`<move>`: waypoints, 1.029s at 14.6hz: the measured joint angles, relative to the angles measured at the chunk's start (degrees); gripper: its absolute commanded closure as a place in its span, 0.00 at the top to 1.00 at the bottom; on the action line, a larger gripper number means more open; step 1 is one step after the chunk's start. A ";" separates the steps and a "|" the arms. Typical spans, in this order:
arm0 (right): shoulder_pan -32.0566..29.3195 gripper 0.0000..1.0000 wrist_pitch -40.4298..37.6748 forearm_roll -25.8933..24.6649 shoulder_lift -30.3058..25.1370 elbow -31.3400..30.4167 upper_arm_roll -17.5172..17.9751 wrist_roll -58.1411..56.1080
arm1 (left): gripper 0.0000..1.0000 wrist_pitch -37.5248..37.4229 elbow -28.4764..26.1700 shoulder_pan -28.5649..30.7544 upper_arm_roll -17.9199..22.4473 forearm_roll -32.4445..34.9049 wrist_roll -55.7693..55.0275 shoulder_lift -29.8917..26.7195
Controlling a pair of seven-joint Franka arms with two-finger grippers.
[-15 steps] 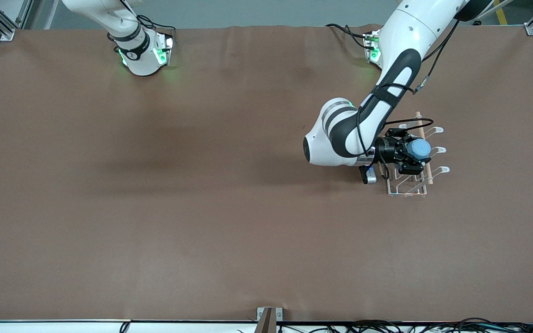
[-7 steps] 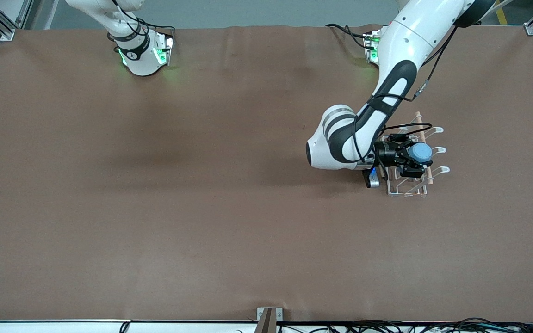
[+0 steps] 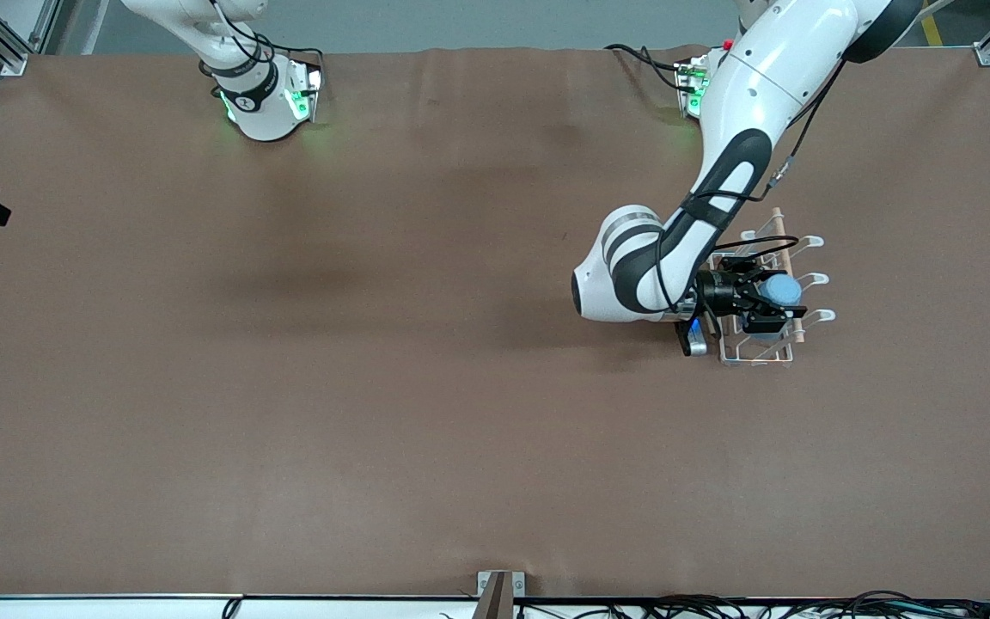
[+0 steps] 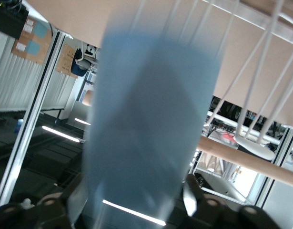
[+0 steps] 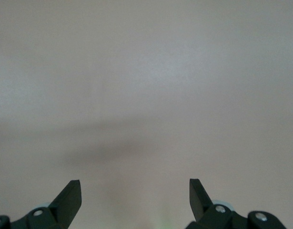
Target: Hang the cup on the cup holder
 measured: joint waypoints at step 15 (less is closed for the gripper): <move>1.21 1.00 0.96 -0.07 -0.47 -2.96 -2.09 0.01 | 1.00 13.55 29.04 10.61 -0.63 -33.47 -9.32 -9.25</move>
